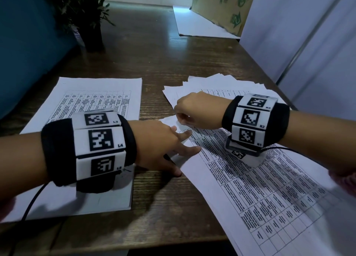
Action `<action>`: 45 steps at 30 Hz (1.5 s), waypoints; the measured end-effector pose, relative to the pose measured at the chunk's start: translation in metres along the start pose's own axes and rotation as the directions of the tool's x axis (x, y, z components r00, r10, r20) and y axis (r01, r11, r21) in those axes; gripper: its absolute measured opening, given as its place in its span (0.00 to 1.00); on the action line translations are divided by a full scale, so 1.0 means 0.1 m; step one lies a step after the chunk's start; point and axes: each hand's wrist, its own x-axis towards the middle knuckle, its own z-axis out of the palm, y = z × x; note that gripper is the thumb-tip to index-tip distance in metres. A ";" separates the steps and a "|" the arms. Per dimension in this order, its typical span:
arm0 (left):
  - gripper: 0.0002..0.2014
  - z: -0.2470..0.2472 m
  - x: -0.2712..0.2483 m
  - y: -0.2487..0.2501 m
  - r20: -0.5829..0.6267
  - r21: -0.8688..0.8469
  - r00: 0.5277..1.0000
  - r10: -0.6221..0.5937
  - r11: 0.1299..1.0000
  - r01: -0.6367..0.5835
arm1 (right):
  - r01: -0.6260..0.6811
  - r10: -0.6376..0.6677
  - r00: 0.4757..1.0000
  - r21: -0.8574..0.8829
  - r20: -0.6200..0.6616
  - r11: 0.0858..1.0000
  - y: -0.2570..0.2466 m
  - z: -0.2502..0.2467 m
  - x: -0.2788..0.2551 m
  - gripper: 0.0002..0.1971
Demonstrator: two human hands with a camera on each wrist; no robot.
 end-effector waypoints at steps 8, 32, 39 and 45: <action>0.30 -0.04 -0.02 0.03 -0.043 -0.055 0.999 0.012 0.998 -0.014 | 0.066 -0.018 0.979 -0.234 0.203 0.970 -0.22 -0.08 0.07 0.02; 0.32 0.04 0.03 -0.02 -0.001 0.025 1.000 0.015 1.000 -0.015 | -0.229 0.244 0.969 0.217 -0.045 0.949 0.46 0.00 -0.30 0.05; 0.32 0.03 0.03 -0.02 0.012 0.032 1.000 0.010 0.999 -0.010 | -0.232 0.238 0.971 0.166 -0.017 0.958 0.49 -0.04 -0.29 0.08; 0.32 0.02 0.02 -0.01 0.024 0.017 1.000 0.001 1.000 -0.001 | -0.222 0.269 0.944 0.233 -0.193 0.947 0.57 -0.14 -0.40 0.09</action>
